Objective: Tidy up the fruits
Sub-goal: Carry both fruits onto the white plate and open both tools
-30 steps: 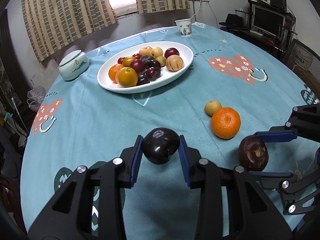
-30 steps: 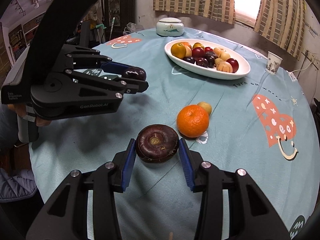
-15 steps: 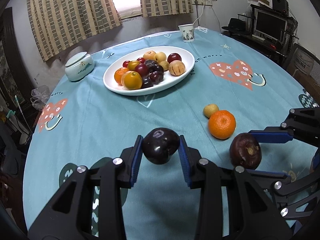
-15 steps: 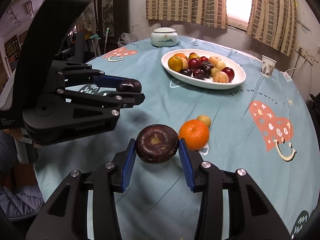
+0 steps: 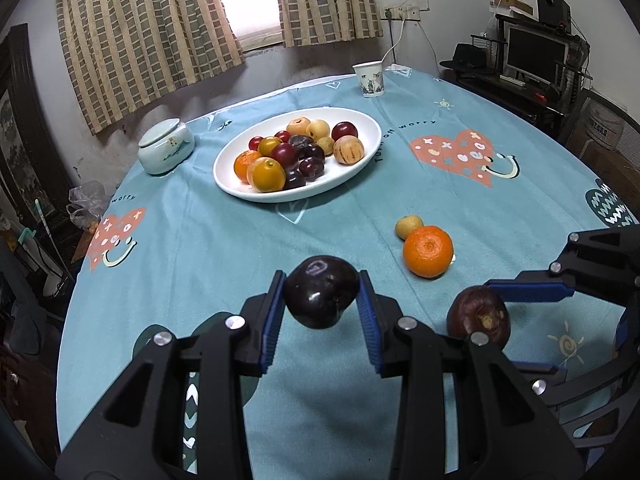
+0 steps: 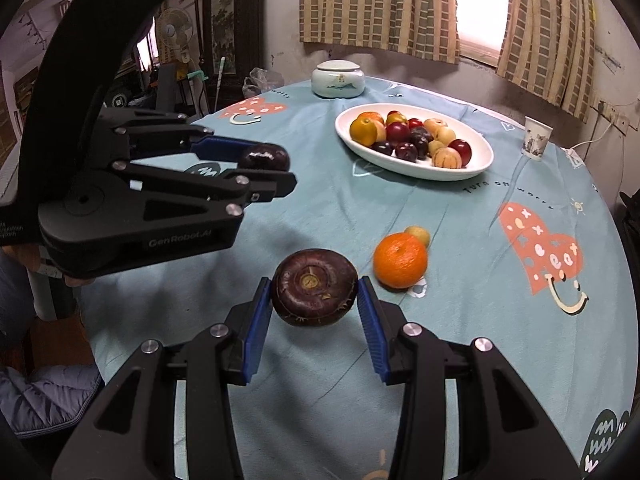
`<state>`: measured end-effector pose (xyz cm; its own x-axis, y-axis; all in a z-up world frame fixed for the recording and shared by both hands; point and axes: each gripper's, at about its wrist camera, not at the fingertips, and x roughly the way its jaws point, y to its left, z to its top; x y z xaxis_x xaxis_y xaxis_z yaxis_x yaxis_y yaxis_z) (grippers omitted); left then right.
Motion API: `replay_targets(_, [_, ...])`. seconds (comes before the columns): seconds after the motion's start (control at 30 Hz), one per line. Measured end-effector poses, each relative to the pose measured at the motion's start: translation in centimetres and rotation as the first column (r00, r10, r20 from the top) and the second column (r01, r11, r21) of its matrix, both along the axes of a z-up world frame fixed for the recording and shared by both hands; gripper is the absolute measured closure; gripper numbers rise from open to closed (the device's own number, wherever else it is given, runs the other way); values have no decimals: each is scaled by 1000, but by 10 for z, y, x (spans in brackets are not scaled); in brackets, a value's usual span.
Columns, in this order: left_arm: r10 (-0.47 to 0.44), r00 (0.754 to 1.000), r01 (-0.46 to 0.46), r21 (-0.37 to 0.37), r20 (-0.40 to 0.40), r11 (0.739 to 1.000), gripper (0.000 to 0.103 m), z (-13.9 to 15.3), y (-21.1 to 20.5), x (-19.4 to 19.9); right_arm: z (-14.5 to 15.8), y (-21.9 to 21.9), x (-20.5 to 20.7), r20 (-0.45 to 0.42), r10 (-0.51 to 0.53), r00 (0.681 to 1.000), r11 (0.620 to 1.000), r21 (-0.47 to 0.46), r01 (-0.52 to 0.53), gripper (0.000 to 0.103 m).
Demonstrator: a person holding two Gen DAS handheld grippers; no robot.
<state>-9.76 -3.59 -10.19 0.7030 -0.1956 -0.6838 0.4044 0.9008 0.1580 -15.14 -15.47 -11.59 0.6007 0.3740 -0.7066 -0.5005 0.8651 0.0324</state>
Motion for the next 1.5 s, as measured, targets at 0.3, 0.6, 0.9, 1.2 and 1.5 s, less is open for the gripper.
replay_targets(0.3, [-9, 1000, 9, 8, -4, 1000, 67, -3, 0, 10, -1, -3, 9, -8, 3, 1000, 1000, 13, -3, 59])
replay_targets(0.6, [-7, 999, 5, -33, -35, 999, 67, 6, 9, 40, -4, -3, 23, -19, 9, 1000, 1000, 26, -8, 59])
replay_targets(0.9, [51, 998, -50, -36, 27, 998, 67, 40, -14, 145, 51, -22, 111, 134, -107, 985, 994, 18, 105, 59])
replay_targets(1.2, [107, 994, -107, 12, -14, 994, 67, 9, -24, 229, 36, -29, 253, 54, -249, 967, 968, 36, 248, 59])
replay_targets(1.5, [72, 997, -73, 18, 27, 997, 34, 0, -25, 237, 16, -33, 302, -67, -311, 948, 942, 112, 317, 27])
